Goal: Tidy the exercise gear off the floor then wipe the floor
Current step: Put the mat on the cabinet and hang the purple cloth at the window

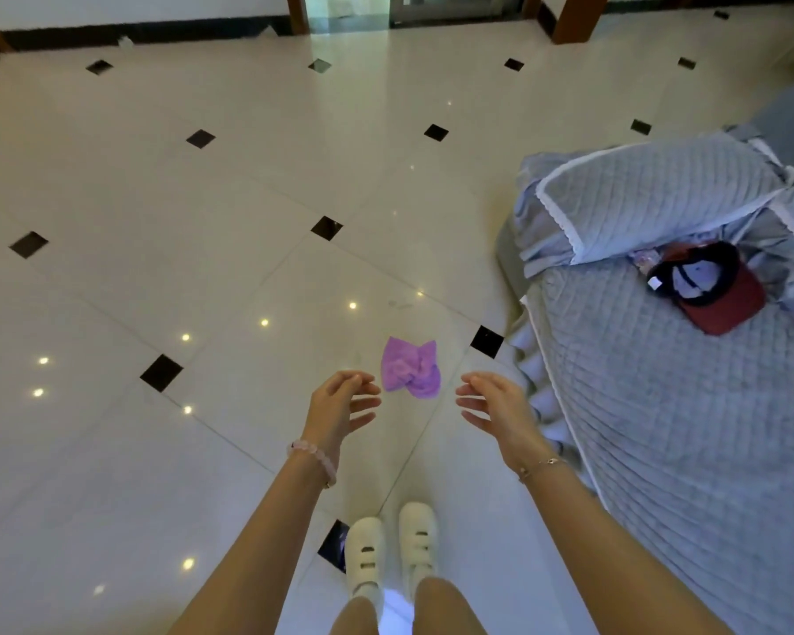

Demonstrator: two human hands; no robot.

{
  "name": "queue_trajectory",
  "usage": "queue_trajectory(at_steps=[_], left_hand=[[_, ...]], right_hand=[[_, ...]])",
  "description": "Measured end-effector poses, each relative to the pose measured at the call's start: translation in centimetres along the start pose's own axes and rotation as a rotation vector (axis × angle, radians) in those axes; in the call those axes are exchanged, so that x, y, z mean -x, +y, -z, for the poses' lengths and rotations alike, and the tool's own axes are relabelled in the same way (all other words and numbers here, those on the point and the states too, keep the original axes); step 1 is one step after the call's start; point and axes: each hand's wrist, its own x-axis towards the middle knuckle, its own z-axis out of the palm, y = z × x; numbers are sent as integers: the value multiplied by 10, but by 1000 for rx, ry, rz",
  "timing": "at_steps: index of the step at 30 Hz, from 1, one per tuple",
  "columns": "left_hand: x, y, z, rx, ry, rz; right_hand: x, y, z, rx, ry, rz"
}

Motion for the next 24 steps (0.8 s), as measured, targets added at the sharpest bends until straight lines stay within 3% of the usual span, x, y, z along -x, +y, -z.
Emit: queue_trajectory(at_steps=[6, 13, 24], left_hand=[[-109, -18, -13, 13, 20, 54], [-250, -101, -1, 31, 44, 122], [-442, -291, 43, 46, 81, 224]], right_hand=[[-134, 30, -9, 132, -7, -90], [-303, 133, -11, 388, -38, -185], [-535, 334, -35, 1042, -19, 93]])
